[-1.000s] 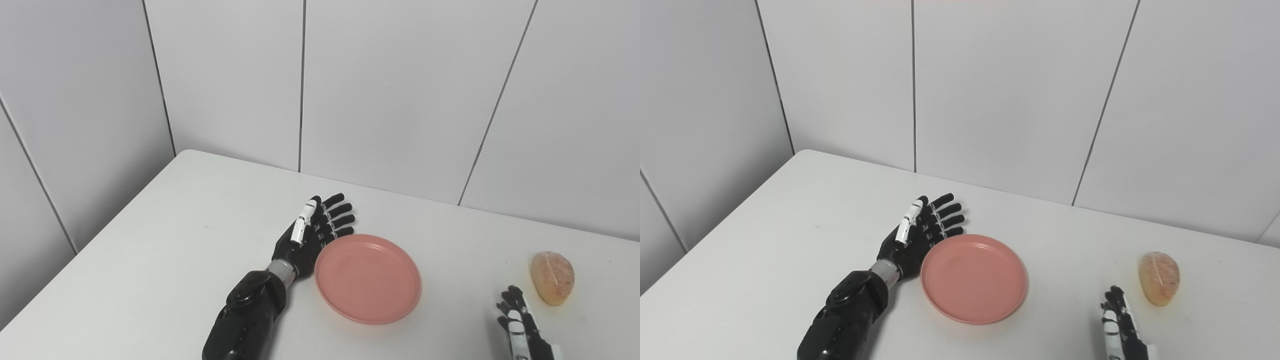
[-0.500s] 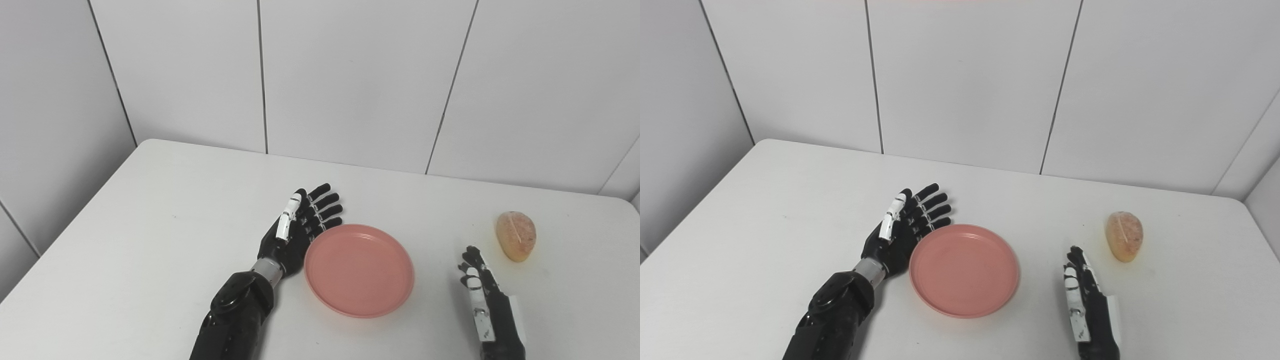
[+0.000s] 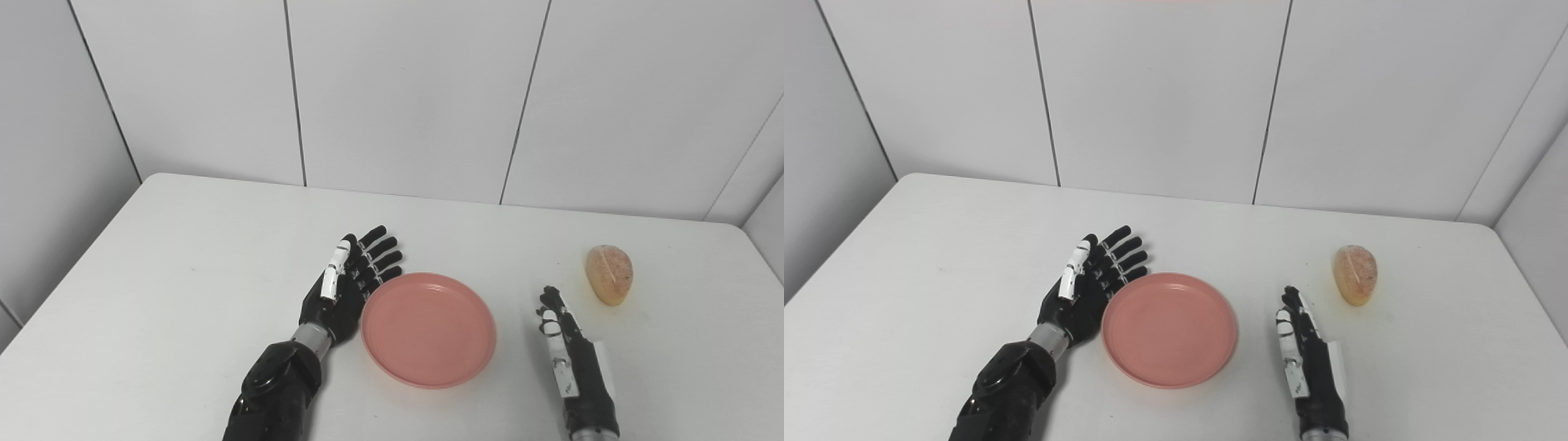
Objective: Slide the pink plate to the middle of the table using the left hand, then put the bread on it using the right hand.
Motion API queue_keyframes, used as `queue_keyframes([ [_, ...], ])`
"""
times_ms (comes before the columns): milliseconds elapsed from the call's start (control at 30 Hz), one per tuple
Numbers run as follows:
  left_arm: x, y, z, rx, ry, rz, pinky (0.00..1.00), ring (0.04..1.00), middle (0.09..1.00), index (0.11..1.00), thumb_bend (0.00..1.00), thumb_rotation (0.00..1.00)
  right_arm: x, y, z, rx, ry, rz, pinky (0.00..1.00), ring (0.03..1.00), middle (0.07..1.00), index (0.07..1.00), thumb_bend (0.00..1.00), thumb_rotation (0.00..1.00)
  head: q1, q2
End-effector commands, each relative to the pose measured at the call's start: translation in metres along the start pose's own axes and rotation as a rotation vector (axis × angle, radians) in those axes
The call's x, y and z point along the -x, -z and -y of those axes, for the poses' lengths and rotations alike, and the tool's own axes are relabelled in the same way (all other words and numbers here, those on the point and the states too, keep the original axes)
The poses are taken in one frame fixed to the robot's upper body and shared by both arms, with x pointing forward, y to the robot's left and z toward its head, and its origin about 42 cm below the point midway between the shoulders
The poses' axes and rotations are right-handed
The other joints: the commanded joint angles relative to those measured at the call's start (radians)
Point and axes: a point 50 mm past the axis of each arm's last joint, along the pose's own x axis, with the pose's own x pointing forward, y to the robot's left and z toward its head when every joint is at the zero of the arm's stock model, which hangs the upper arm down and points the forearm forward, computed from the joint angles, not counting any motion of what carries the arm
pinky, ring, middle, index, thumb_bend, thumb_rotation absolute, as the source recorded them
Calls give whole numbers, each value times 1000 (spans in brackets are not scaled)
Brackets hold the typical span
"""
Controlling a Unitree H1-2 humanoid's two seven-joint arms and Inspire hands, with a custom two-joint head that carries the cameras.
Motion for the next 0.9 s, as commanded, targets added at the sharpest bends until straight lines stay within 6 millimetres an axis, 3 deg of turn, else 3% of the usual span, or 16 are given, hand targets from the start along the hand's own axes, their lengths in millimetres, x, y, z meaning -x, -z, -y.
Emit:
queue_keyframes([
  [0, 9, 20, -5, 18, -42, -86, 839, 838, 847, 831, 317, 1000, -3, -4, -9, -20, -34, -10, 896, 914, 923, 918, 297, 982, -12, -1],
  [333, 13, 24, -5, 59, -55, -68, 855, 849, 856, 842, 322, 1000, -4, -8, -9, 20, -18, 29, 864, 891, 896, 892, 331, 999, -68, -21],
  [600, 18, 24, -10, 62, -59, -53, 868, 867, 870, 848, 325, 1000, -4, -28, -7, 99, 13, 119, 813, 877, 881, 873, 376, 1000, -117, -41],
  [867, 20, 25, -12, 70, -48, -35, 891, 880, 886, 869, 318, 1000, -13, -59, 9, 211, 39, 220, 779, 887, 892, 887, 391, 1000, -165, -67],
])
